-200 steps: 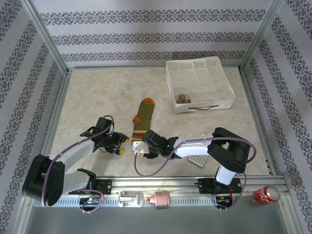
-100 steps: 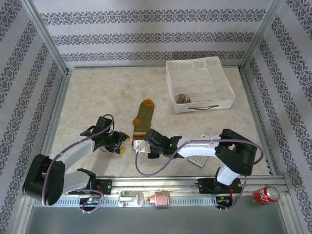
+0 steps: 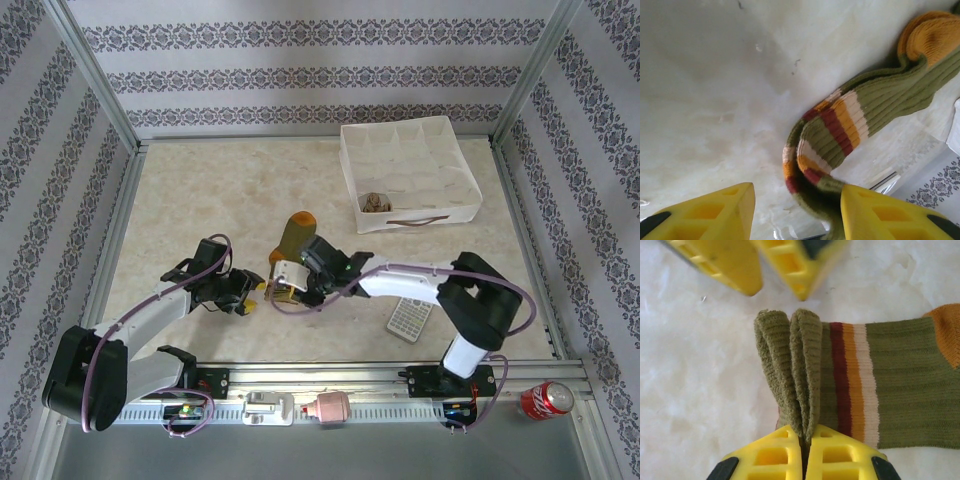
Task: Roll the socks
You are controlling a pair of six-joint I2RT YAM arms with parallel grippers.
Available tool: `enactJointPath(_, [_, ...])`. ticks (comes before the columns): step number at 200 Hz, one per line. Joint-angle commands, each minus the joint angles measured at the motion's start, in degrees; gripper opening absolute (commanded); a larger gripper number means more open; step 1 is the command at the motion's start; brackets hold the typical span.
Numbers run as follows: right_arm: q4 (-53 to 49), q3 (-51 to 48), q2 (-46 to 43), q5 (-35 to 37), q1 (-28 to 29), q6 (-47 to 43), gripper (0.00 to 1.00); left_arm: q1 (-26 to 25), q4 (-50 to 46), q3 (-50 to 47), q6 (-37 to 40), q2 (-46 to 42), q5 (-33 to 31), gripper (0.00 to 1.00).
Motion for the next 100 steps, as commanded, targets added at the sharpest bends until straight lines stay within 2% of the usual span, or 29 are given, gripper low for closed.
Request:
enactJointPath(1, [-6.8,4.9,3.8,-6.4,-1.6,1.6,0.00,-0.6,-2.8,1.9,1.6,-1.3,0.2,0.46])
enactJointPath(42, [-8.2,8.3,9.2,-6.7,-3.7,4.0,0.00,-0.8,-3.3,2.0,2.2,-2.0,-0.1,0.41])
enactJointPath(100, [-9.2,12.1,13.8,-5.9,-4.8,6.8,0.00,-1.6,-1.2,1.7,1.1,-1.6,-0.4,0.41])
